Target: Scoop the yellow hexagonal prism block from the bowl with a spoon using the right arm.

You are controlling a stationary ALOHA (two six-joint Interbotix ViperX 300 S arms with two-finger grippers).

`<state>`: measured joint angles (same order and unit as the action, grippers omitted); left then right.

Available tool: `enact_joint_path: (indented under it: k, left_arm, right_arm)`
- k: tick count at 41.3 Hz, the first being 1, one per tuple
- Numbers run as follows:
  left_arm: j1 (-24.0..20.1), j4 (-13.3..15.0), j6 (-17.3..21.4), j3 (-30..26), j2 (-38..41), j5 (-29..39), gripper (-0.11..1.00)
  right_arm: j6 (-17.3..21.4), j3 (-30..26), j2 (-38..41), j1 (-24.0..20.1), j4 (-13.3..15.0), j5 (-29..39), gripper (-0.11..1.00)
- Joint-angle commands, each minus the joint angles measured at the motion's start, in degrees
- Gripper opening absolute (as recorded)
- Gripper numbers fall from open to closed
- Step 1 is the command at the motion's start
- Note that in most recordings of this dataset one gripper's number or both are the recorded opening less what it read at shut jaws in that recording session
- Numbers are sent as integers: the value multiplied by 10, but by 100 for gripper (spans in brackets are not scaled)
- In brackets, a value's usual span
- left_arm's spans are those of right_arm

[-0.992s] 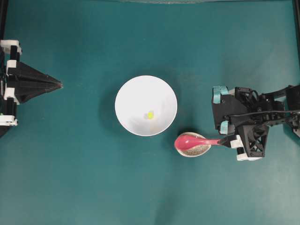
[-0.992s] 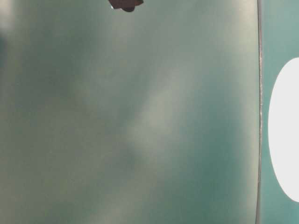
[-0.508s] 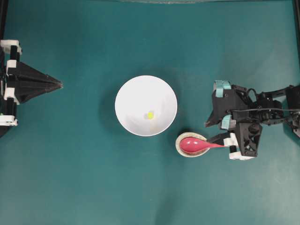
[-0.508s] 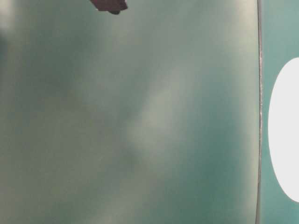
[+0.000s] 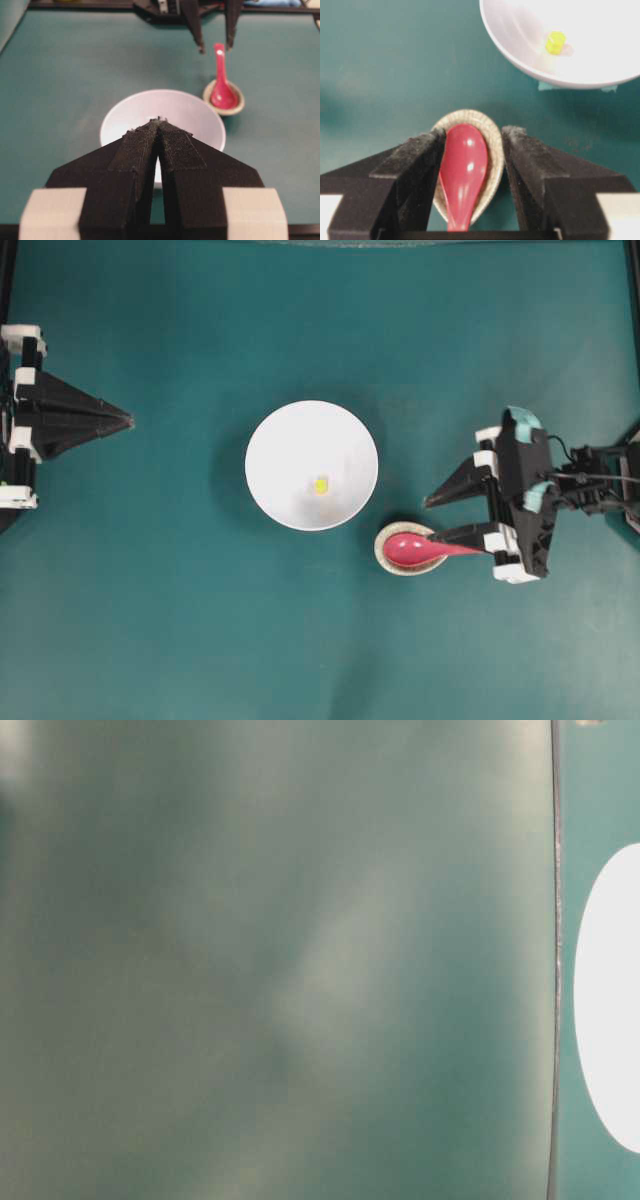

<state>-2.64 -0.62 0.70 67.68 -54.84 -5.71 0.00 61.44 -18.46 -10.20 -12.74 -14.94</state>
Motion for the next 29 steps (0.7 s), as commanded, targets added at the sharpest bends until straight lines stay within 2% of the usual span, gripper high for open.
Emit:
enact_joint_path:
  k: [1,19,29]
  left_arm:
    - [-1,-2,-1,-15,4,-6,0]
    - [-1,-2,-1,-15,4,-7,0]
    - [-1,-2,-1,-15,4,-7,0]
  right_arm:
    - [0,5,-11,-11,-5,-38,54]
    - [0,60,4,-46,-33,-138,54]
    - [0,88,40,-78,-65,-219,54]
